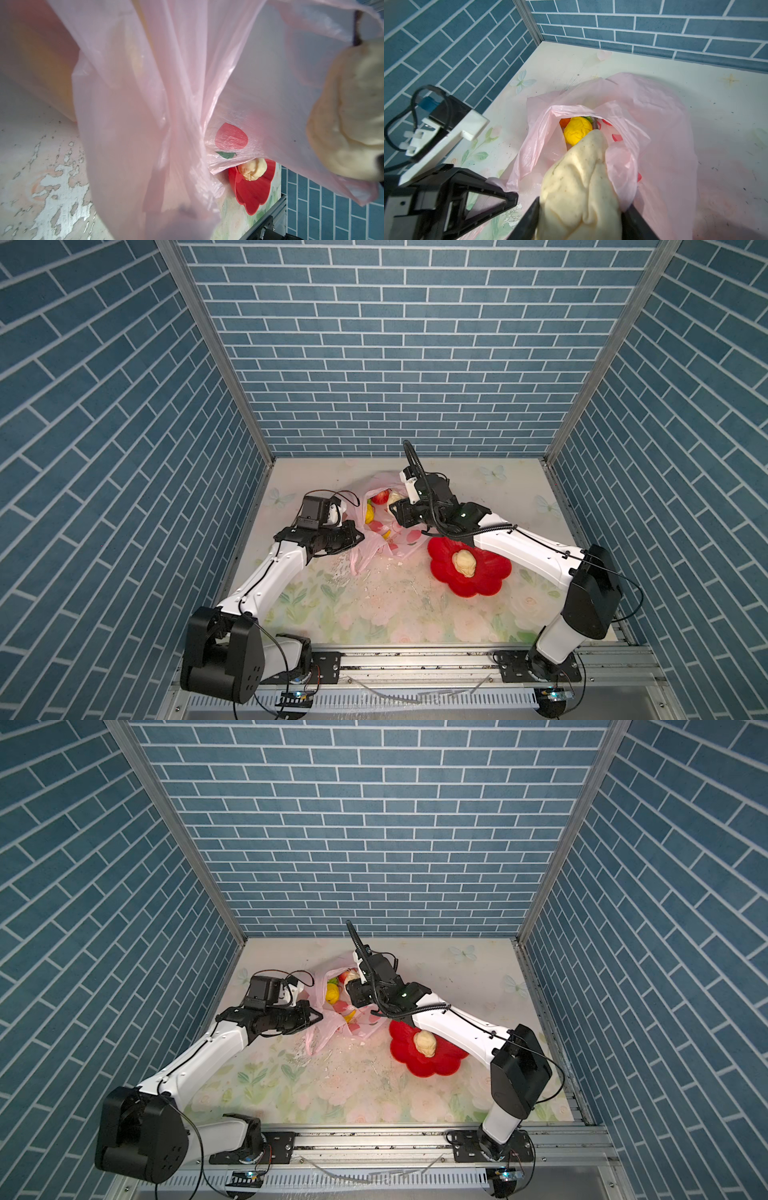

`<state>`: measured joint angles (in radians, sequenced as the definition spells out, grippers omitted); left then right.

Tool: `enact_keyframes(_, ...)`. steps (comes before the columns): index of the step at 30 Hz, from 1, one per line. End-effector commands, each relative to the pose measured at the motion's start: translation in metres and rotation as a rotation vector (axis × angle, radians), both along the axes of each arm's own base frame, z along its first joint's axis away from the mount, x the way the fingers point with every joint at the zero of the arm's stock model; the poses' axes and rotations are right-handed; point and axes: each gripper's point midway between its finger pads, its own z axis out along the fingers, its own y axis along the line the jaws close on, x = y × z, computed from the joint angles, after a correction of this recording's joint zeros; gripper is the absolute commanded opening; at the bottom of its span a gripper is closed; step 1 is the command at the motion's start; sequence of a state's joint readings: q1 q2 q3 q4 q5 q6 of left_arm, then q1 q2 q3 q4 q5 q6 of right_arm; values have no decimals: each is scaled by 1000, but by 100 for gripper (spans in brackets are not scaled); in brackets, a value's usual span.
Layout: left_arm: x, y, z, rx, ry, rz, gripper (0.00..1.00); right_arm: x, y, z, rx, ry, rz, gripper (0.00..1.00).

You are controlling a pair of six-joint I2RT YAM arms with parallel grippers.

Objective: Take the fake fruits out of the plastic bag
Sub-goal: 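Lift the cream pear out with the right gripper while the left gripper holds the bag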

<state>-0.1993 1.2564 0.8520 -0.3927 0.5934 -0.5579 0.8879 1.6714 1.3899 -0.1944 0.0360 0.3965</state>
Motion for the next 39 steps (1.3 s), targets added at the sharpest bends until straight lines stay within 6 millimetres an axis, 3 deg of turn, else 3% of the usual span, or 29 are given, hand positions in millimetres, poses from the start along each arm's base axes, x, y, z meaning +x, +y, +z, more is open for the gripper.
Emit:
enact_keyframes(1, 1, -3, 40, -63, -64, -13, 24, 0, 7, -22, 13, 50, 20, 47)
enact_keyframes(8, -21, 13, 63, -7, -46, -7, 44, 4, 15, -38, 16, 83, 44, 47)
enact_keyframes(12, -36, 25, 76, 45, -43, 6, 48, 5, 17, -41, 19, 89, 54, 47)
enact_keyframes(20, -48, 73, 85, 357, -47, 75, 50, 7, 16, -44, 19, 89, 57, 46)
enact_keyframes(23, -38, 60, 102, 274, -109, 65, 52, 7, 15, -44, 19, 87, 57, 46)
enact_keyframes(27, -16, 19, 117, -4, -153, 14, 56, 9, 14, -45, 20, 83, 56, 46)
enact_keyframes(31, 8, -5, 110, -219, -131, 22, 66, 4, 17, -46, 39, 90, 82, 46)
enact_keyframes(39, 38, -21, 87, -401, -96, 67, 82, 5, 21, -46, 53, 82, 91, 46)
